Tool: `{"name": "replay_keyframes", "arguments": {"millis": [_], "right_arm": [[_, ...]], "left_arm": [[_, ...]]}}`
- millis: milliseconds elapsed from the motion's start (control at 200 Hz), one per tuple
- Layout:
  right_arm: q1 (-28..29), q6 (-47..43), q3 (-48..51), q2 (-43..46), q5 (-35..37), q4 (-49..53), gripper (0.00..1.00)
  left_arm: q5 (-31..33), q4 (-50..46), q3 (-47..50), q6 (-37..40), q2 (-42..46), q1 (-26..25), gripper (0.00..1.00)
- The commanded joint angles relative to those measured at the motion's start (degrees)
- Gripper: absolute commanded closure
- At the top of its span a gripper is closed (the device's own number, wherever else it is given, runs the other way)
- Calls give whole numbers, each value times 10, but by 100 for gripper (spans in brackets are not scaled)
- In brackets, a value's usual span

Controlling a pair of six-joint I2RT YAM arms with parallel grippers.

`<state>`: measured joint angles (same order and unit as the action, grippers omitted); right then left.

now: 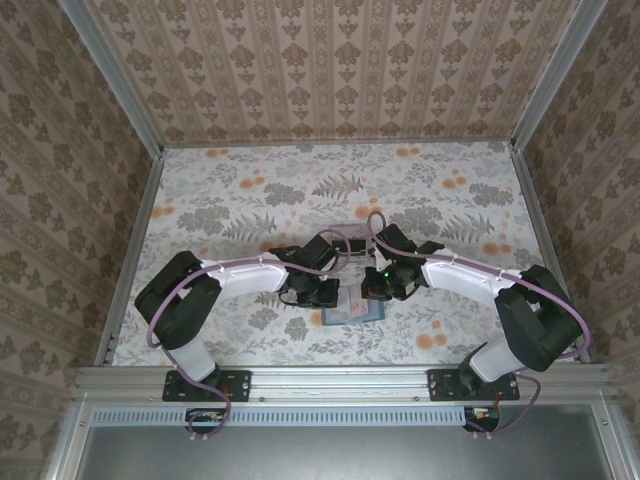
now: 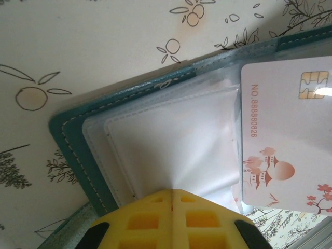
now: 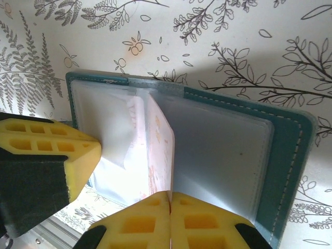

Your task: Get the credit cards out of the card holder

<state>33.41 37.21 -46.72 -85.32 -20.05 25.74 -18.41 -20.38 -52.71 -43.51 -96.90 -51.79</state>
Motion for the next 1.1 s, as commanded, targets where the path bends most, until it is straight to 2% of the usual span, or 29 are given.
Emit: {"name": "replay_keyframes", "arguments": {"millis": [0,480,945,1095], "right_arm": [[-4,-17,-13,11,31,45,93],[6,-33,-45,-12,36,81,93],[39,-20,-77,-37,59,99,93],[49,-14,-87,-46,66,109,87]], "left_arm": [[21,-49,0,12,9,-3,98],[13,-36,-4,3,45,1,93],[21,-33,43,2,104,34,92],[18,-30,53,6,109,42,92]]}}
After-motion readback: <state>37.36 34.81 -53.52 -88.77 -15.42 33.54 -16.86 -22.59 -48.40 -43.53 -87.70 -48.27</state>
